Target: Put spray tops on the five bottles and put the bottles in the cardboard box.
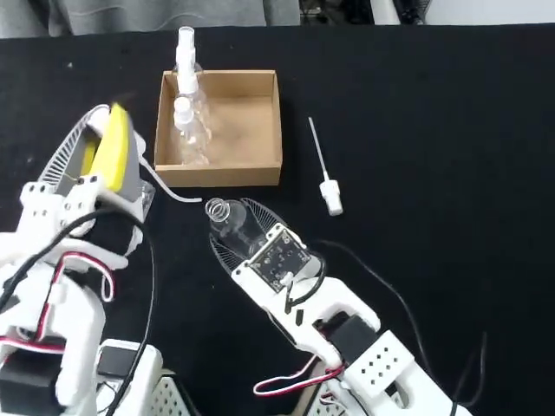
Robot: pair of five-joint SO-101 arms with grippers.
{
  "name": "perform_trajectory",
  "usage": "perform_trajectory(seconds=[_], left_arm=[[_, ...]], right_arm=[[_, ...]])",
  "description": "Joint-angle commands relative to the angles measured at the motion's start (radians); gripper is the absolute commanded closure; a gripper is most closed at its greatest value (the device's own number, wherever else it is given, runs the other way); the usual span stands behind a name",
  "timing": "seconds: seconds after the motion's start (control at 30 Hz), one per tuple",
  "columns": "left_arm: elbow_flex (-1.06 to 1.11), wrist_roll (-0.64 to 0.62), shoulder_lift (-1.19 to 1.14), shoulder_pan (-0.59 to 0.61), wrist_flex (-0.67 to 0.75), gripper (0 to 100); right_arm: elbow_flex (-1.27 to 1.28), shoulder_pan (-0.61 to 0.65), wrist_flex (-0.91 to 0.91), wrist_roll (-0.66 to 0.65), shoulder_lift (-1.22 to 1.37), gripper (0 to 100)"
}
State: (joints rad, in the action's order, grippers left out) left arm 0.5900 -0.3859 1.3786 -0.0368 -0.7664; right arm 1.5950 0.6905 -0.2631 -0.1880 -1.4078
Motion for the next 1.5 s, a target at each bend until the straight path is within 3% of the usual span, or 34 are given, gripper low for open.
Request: perform_trajectory(seconds=[0.0,0.33,1.03,1.47], left_arm=[[-0.044,-0.011,0.006,0.008,0.002,97],[0.050,-0.032,0.012,-0.065,0.009,97],[0.130,0.005,0.014,-0.074,0.002,97],[0.292,0.012,0.014,-0.113,0.011,97]], right_arm=[[-0.010,0.018,0.034,-0.008,-0.019,90.6],[-0.008,0.052,0.034,-0.008,-0.019,90.6],[-0.010,0.051,0.034,-0.008,-0.021,90.3],[-0.015,0.048,0.034,-0.006,-0.021,90.4]])
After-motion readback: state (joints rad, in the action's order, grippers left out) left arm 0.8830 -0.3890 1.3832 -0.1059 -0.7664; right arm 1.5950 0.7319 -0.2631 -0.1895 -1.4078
